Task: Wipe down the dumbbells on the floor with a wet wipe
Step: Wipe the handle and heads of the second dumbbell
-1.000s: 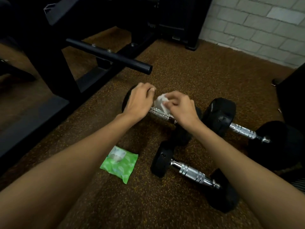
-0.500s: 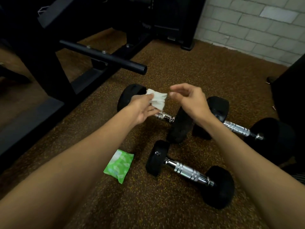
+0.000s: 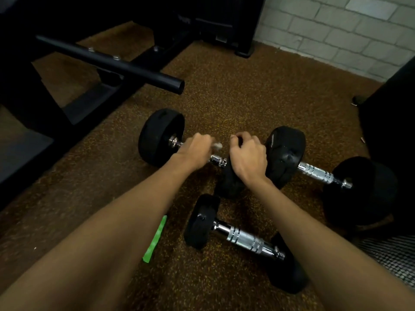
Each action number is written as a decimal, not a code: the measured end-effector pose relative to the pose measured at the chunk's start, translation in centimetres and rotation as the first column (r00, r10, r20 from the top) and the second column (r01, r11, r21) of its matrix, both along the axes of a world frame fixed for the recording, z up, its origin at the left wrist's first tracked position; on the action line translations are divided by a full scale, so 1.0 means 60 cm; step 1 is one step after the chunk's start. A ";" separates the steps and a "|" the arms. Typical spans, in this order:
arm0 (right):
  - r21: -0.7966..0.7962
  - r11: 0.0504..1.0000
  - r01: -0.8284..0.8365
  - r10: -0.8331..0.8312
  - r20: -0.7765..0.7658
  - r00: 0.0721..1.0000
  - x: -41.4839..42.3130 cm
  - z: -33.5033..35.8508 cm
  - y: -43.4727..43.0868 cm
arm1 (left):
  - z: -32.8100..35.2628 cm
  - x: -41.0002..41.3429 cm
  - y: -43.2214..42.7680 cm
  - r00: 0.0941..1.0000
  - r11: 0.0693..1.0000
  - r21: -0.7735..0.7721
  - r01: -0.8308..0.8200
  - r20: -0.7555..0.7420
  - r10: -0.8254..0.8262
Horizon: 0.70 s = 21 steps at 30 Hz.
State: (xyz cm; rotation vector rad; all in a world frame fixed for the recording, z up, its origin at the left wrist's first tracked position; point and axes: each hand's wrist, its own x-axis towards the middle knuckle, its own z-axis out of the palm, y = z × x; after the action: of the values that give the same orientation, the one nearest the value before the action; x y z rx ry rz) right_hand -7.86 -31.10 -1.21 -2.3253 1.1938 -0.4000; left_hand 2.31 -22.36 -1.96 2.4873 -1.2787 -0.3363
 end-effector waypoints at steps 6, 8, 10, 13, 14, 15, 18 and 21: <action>-0.005 1.000 0.009 -0.009 0.022 1.000 -0.006 0.000 0.005 | -0.011 0.020 0.003 0.961 0.965 0.049 0.257 -0.115 -0.250; -0.016 1.000 0.015 -0.015 0.028 1.000 -0.007 -0.003 0.007 | -0.006 0.036 0.018 0.942 0.952 0.012 0.306 -0.146 -0.301; -0.025 1.000 0.015 -0.014 0.029 0.999 -0.008 -0.004 0.009 | -0.002 0.049 0.019 0.937 0.946 0.028 0.322 -0.149 -0.315; -0.015 1.000 0.018 -0.018 0.030 0.999 -0.008 -0.004 0.009 | 0.000 0.051 -0.006 0.936 0.942 0.122 0.311 -0.213 -0.282; -0.006 1.000 0.019 -0.019 0.034 0.999 -0.007 -0.004 0.008 | 0.000 0.046 -0.017 0.939 0.946 0.153 0.287 -0.242 -0.246; 0.004 1.000 0.021 -0.021 0.037 0.999 -0.006 -0.004 0.006 | -0.002 0.040 -0.026 0.943 0.946 0.179 0.268 -0.251 -0.220; 0.027 0.999 0.024 -0.025 0.035 0.999 -0.003 -0.002 0.002 | -0.006 0.028 -0.031 0.952 0.954 0.174 0.245 -0.231 -0.202; 0.026 0.999 0.027 -0.028 0.035 0.999 -0.003 -0.002 0.003 | -0.002 0.040 0.001 0.912 0.946 0.029 0.324 -0.275 -0.304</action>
State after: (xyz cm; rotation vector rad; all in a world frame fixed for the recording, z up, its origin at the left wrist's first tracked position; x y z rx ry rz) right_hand -8.06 -30.89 -1.31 -2.2726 1.2079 -0.4311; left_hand 4.69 -22.32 -2.10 2.1901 -1.5698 -0.7827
